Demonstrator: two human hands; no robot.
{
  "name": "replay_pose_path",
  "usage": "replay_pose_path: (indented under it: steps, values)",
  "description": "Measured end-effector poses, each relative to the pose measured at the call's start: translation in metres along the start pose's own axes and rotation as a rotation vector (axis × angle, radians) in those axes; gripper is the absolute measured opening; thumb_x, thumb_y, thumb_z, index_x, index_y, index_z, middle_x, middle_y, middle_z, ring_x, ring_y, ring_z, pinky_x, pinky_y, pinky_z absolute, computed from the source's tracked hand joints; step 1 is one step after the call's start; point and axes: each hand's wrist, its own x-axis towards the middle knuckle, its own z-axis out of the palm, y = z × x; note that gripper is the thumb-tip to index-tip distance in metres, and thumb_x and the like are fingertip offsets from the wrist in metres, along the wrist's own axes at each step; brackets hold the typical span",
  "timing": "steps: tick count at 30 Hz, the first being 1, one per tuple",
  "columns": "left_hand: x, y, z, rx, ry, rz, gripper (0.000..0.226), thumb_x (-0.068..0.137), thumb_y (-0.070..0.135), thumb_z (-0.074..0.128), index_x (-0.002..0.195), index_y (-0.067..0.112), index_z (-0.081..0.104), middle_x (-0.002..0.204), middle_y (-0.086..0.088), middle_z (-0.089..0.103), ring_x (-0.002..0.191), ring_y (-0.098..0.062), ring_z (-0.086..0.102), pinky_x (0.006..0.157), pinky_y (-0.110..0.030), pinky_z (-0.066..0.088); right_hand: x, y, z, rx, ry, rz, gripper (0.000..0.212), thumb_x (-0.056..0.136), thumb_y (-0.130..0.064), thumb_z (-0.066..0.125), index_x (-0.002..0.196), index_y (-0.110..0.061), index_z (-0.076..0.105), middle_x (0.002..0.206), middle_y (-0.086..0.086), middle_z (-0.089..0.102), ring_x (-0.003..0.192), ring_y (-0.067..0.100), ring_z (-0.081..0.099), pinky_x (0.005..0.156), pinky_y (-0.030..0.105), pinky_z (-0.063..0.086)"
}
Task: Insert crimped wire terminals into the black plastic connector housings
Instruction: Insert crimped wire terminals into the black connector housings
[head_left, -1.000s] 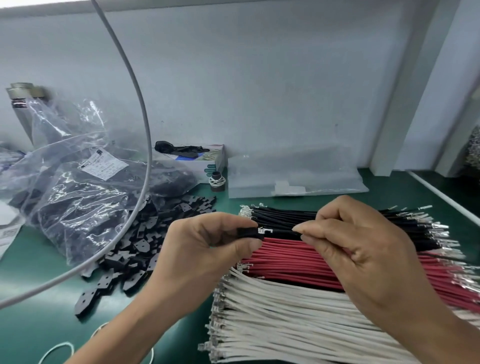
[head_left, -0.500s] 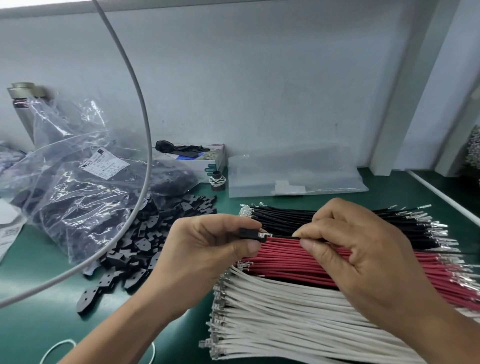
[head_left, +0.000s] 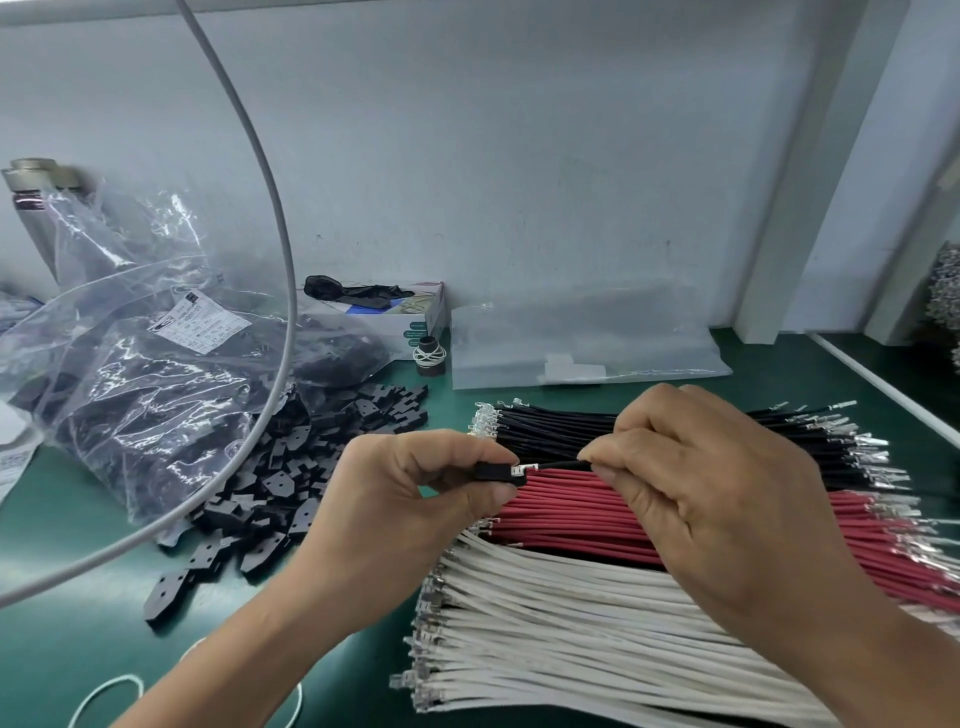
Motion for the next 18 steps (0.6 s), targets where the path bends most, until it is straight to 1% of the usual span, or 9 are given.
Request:
replay_pose_path:
  steps: [1, 3, 5, 7, 10, 11, 13, 15, 18]
  values:
    - [0.0, -0.0002, -0.0001, 0.014, -0.004, 0.006, 0.025, 0.067, 0.023, 0.084, 0.091, 0.03, 0.083, 0.081, 0.001, 0.079, 0.074, -0.023, 0.073, 0.071, -0.024, 0.06, -0.0005, 0.0, 0.0002, 0.055, -0.009, 0.034, 0.014, 0.093, -0.027, 0.064, 0.091, -0.023, 0.077, 0.082, -0.014, 0.057, 0.074, 0.008, 0.055, 0.057, 0.025, 0.049]
    - [-0.0001, -0.0002, -0.0004, -0.015, -0.015, 0.005, 0.024, 0.068, 0.022, 0.083, 0.091, 0.028, 0.083, 0.08, -0.001, 0.079, 0.071, -0.019, 0.074, 0.069, -0.022, 0.06, -0.0019, 0.0002, -0.0001, 0.187, -0.044, 0.113, 0.014, 0.092, -0.032, 0.062, 0.092, -0.029, 0.075, 0.085, -0.017, 0.058, 0.08, 0.008, 0.059, 0.066, 0.022, 0.048]
    - [0.0, -0.0004, -0.0007, -0.09, -0.032, -0.01, 0.024, 0.069, 0.019, 0.083, 0.092, 0.024, 0.083, 0.081, -0.005, 0.079, 0.07, -0.017, 0.074, 0.069, -0.02, 0.059, -0.0025, 0.001, -0.0018, 0.296, -0.084, 0.166, 0.013, 0.091, -0.033, 0.062, 0.091, -0.033, 0.075, 0.087, -0.017, 0.06, 0.085, 0.009, 0.061, 0.07, 0.021, 0.046]
    - [0.0007, -0.0016, -0.0007, -0.126, -0.041, -0.02, 0.024, 0.069, 0.017, 0.083, 0.093, 0.022, 0.083, 0.084, -0.008, 0.08, 0.074, -0.02, 0.075, 0.072, -0.023, 0.06, -0.0011, 0.0019, -0.0034, 0.315, -0.119, 0.175, 0.012, 0.09, -0.033, 0.062, 0.09, -0.036, 0.074, 0.087, -0.016, 0.06, 0.087, 0.01, 0.062, 0.07, 0.021, 0.045]
    - [0.0017, -0.0028, -0.0015, -0.094, -0.044, -0.011, 0.022, 0.071, 0.02, 0.083, 0.093, 0.023, 0.083, 0.086, -0.006, 0.08, 0.081, -0.027, 0.075, 0.079, -0.033, 0.062, 0.0003, 0.0018, -0.0042, 0.258, -0.158, 0.166, 0.013, 0.09, -0.036, 0.061, 0.089, -0.037, 0.074, 0.086, -0.017, 0.059, 0.085, 0.009, 0.06, 0.069, 0.022, 0.045]
    - [0.0016, -0.0026, -0.0018, -0.064, -0.054, 0.001, 0.021, 0.072, 0.02, 0.084, 0.092, 0.024, 0.083, 0.087, -0.004, 0.079, 0.081, -0.027, 0.075, 0.08, -0.034, 0.062, 0.0004, 0.0013, -0.004, 0.238, -0.159, 0.163, 0.013, 0.09, -0.036, 0.061, 0.089, -0.036, 0.074, 0.085, -0.017, 0.058, 0.085, 0.008, 0.059, 0.069, 0.02, 0.044]
    - [0.0015, -0.002, -0.002, -0.005, -0.068, 0.038, 0.019, 0.074, 0.016, 0.084, 0.091, 0.025, 0.083, 0.085, -0.001, 0.078, 0.078, -0.024, 0.073, 0.077, -0.031, 0.061, 0.0003, 0.0006, -0.003, 0.218, -0.148, 0.155, 0.015, 0.094, -0.034, 0.06, 0.089, -0.034, 0.074, 0.084, -0.018, 0.057, 0.083, 0.006, 0.058, 0.068, 0.019, 0.044]
    - [0.0018, -0.0017, -0.0021, 0.036, -0.066, 0.066, 0.02, 0.075, 0.009, 0.085, 0.09, 0.023, 0.083, 0.083, 0.001, 0.077, 0.076, -0.024, 0.071, 0.075, -0.032, 0.06, 0.0001, -0.0004, -0.0019, 0.245, -0.143, 0.167, 0.02, 0.1, -0.035, 0.058, 0.088, -0.033, 0.074, 0.084, -0.018, 0.058, 0.083, 0.007, 0.059, 0.066, 0.024, 0.047]
    - [0.0019, -0.0002, -0.0025, 0.095, -0.054, 0.086, 0.019, 0.075, 0.008, 0.085, 0.09, 0.021, 0.085, 0.082, 0.002, 0.077, 0.075, -0.02, 0.07, 0.076, -0.029, 0.059, -0.0004, -0.0029, 0.0011, 0.278, -0.174, 0.202, 0.016, 0.094, -0.035, 0.058, 0.086, -0.032, 0.072, 0.085, -0.018, 0.058, 0.082, 0.006, 0.059, 0.066, 0.027, 0.047]
